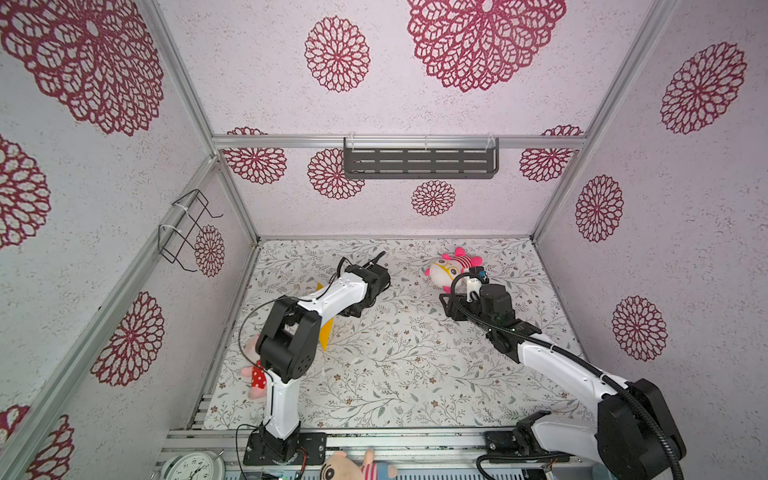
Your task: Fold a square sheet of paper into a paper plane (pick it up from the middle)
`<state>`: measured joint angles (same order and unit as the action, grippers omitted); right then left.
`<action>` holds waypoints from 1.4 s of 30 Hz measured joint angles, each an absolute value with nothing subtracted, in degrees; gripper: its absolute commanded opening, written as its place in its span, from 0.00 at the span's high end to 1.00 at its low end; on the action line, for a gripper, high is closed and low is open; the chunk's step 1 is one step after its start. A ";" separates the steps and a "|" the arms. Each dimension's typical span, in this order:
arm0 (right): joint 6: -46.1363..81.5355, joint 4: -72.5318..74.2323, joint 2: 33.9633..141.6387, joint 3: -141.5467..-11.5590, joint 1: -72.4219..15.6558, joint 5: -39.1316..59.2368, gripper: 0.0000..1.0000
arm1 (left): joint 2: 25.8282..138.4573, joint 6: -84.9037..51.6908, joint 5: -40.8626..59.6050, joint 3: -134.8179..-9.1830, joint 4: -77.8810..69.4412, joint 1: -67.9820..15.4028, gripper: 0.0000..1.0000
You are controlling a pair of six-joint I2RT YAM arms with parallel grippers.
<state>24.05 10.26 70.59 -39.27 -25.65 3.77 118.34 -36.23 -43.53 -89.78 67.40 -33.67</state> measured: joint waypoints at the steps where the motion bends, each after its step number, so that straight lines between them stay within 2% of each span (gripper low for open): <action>1: 24.08 10.26 70.59 -39.13 -25.63 3.62 0.36 | 121.01 -36.34 -43.81 -91.31 67.83 -34.39 0.90; 9: 24.64 10.02 70.50 -37.78 -25.63 3.14 0.36 | 132.20 -36.23 -37.91 -98.72 65.60 -38.37 0.81; 15: 25.17 10.13 70.50 -37.78 -25.63 3.18 0.35 | 131.31 -36.10 -32.03 -100.71 62.72 -39.13 0.59; 20: 25.67 10.22 70.50 -37.76 -25.63 2.92 0.35 | 124.49 -35.55 -21.56 -96.05 56.93 -39.13 0.46; 25: 27.14 10.74 70.63 -36.88 -25.43 2.70 0.35 | 113.01 -35.83 -7.55 -88.36 48.31 -38.89 0.36; 29: 28.40 11.53 71.50 -36.67 -25.36 3.14 0.35 | 102.87 -37.41 -0.21 -80.95 41.43 -37.76 0.27; 36: 30.61 14.28 75.07 -36.62 -25.32 6.26 0.35 | 89.45 -39.22 -2.20 -64.69 36.05 -29.36 0.14; 42: 32.10 16.01 78.17 -36.64 -25.63 8.25 0.34 | 89.80 -38.76 -4.34 -58.28 36.21 -27.59 0.14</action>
<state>32.10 16.01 78.17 -36.64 -25.63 8.25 89.80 -38.76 -4.34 -58.28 36.21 -27.59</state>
